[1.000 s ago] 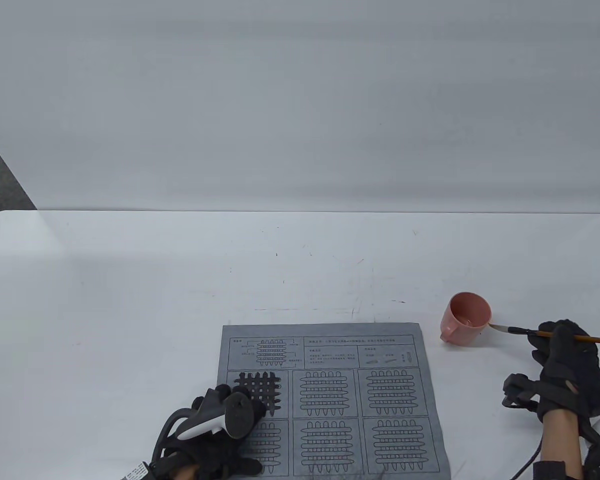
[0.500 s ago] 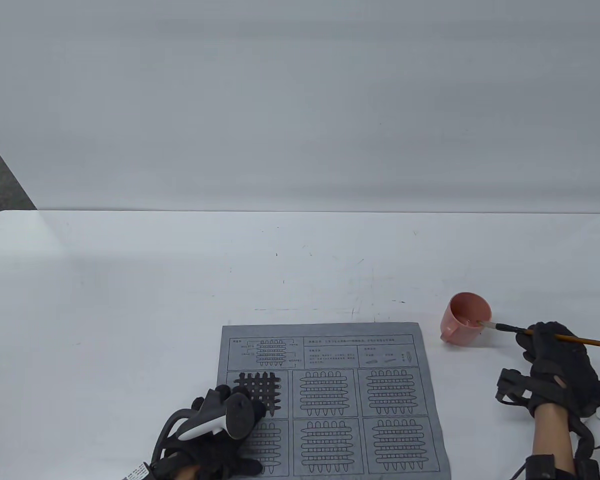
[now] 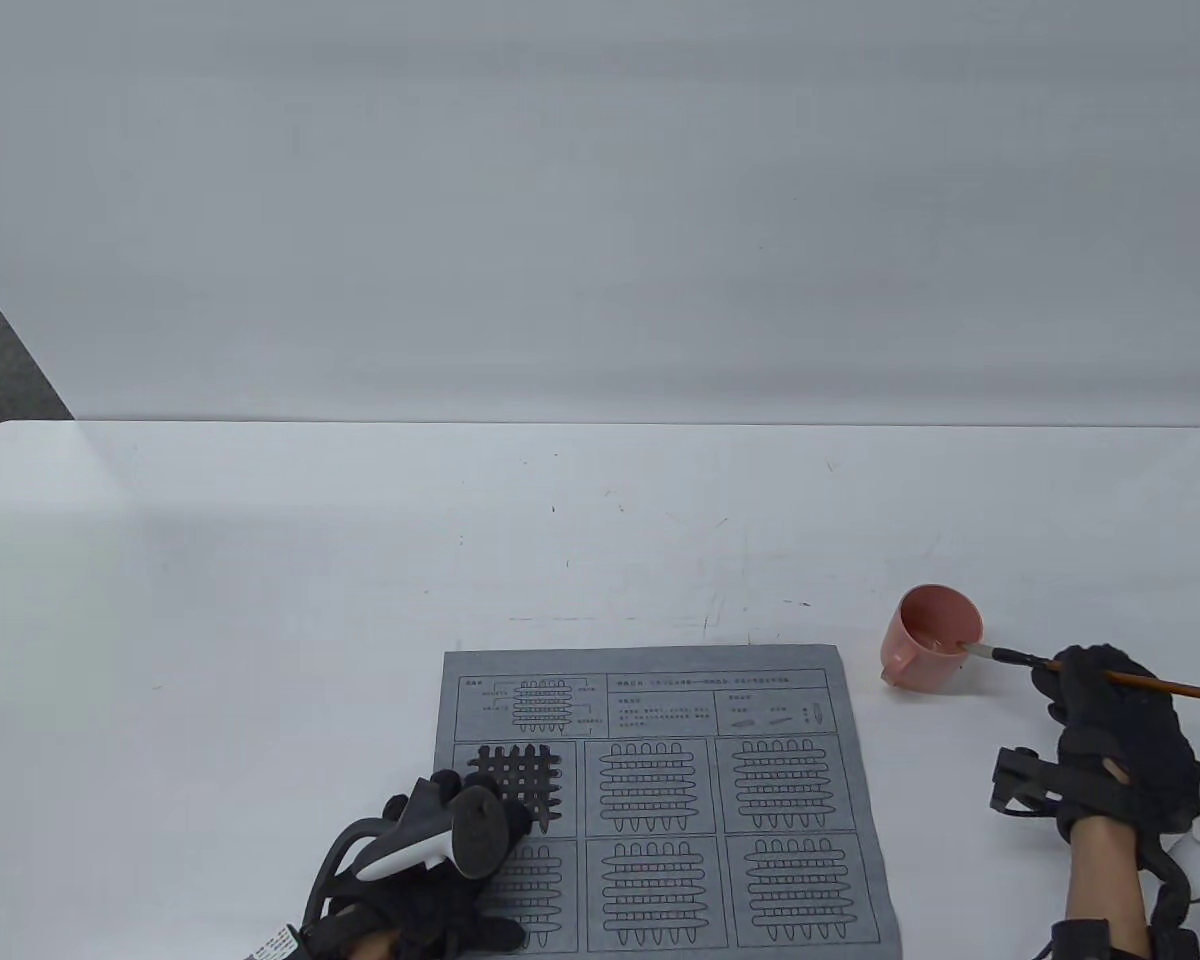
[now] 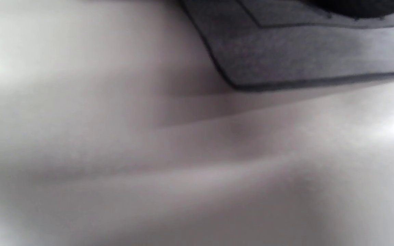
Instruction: Trace patterns on water writing practice cloth with Chinese brush
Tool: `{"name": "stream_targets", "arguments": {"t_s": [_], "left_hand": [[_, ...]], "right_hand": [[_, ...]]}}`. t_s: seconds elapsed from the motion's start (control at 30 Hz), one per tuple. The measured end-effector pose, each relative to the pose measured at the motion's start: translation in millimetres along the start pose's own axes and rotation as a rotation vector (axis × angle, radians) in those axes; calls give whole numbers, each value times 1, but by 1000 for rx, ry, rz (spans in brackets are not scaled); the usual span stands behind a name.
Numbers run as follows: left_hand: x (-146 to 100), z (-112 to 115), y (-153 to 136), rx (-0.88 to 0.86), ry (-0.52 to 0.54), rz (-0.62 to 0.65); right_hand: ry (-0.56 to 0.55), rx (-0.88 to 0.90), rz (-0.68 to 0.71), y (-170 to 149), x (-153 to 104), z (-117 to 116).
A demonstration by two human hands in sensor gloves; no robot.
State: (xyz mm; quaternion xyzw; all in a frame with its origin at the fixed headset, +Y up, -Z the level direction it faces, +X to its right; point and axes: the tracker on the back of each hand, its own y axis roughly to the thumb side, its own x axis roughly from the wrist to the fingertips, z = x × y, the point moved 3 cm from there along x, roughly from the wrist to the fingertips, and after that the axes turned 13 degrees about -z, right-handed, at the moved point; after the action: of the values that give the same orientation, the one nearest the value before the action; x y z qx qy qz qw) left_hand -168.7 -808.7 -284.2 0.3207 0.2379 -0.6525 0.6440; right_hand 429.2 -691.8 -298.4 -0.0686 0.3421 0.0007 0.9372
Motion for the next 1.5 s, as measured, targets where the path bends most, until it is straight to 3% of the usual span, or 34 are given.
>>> {"name": "stream_targets", "arguments": {"t_s": [0.07, 0.17, 0.3, 0.37, 0.43, 0.53, 0.67, 0.77, 0.9, 1.5], "left_hand": [[0, 0, 0, 2, -2, 0], [0, 0, 0, 5, -4, -1], [0, 2, 1, 8, -21, -6], [0, 2, 2, 10, -20, -6], [0, 2, 3, 17, -21, -4], [-1, 2, 4, 25, -26, -6], [-3, 5, 7, 37, -26, 2], [-3, 5, 8, 47, -27, -4], [-3, 6, 8, 46, -34, -5], [-4, 7, 8, 49, -37, -8]], "right_hand": [[-27, -43, 60, 10, -4, 4], [72, -96, 229, 38, -26, -16], [375, -176, 425, 62, -84, -83], [614, -154, 380, 51, -119, -126], [775, -125, 313, 36, -148, -159], [868, -196, 363, 28, -182, -198], [946, -283, 430, 21, -212, -231], [942, -326, 487, 10, -218, -236], [939, -333, 441, -2, -211, -234], [919, -393, 431, -7, -208, -232]]}}
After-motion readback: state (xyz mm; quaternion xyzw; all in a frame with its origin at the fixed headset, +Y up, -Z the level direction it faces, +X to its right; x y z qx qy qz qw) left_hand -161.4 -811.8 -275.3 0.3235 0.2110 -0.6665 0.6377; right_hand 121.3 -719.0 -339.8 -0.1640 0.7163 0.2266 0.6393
